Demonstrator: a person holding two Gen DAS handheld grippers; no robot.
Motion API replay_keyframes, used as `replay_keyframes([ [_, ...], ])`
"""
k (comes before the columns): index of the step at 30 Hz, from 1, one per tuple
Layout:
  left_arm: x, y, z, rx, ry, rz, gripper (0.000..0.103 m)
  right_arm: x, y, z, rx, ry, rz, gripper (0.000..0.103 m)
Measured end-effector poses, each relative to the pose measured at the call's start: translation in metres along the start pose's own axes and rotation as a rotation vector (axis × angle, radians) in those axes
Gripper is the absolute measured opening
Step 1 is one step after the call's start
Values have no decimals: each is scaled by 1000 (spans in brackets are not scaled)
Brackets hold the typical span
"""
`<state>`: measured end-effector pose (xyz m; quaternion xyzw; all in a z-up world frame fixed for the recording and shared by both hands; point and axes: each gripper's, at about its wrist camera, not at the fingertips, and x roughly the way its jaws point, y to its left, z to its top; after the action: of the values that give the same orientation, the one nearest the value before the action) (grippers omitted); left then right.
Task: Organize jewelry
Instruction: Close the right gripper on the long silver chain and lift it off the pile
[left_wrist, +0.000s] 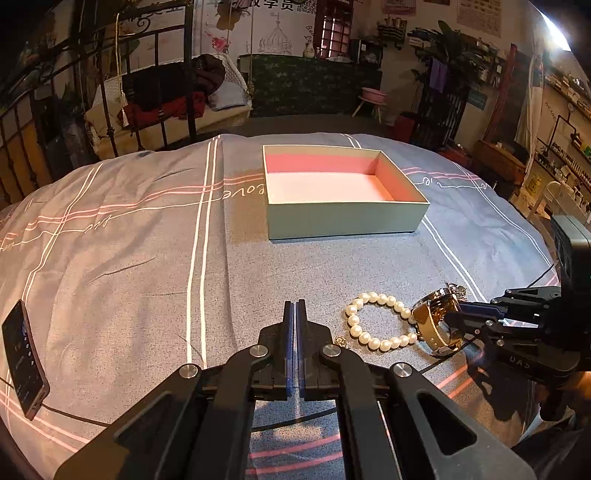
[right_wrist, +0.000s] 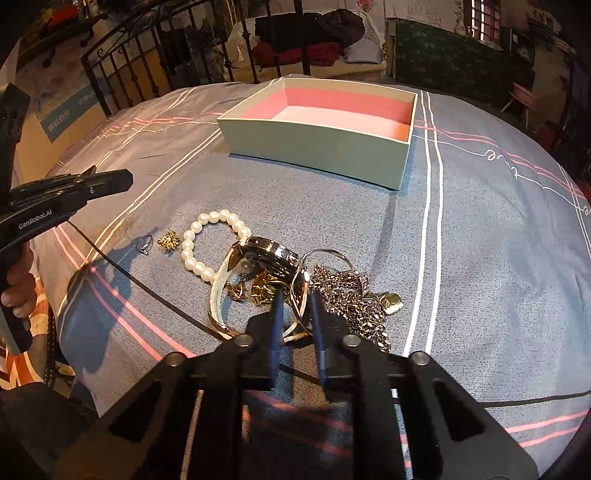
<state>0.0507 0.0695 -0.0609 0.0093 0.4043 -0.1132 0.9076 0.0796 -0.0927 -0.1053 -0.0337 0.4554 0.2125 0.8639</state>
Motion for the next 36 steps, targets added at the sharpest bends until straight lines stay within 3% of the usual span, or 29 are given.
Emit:
replay_keyframes([
  [4,6,-4,-2,-1,21,-14,1,-11,-9,0,23,-30,15,3],
  [8,12,-12,0,9,27,-32,1,-24,-19,3,51,-64,9,3],
  [17,16,-23,21,33,-2,-52,1,-57,-46,28,136,-177,92,3],
  [30,18,-31,34,51,-31,-69,1,-111,-43,73,70,-341,102,3],
  [33,16,-35,36,56,-41,-107,1,-119,-41,81,47,-365,93,3],
  [36,12,-56,37,126,-46,-215,5,-123,-38,85,34,-370,84,3],
])
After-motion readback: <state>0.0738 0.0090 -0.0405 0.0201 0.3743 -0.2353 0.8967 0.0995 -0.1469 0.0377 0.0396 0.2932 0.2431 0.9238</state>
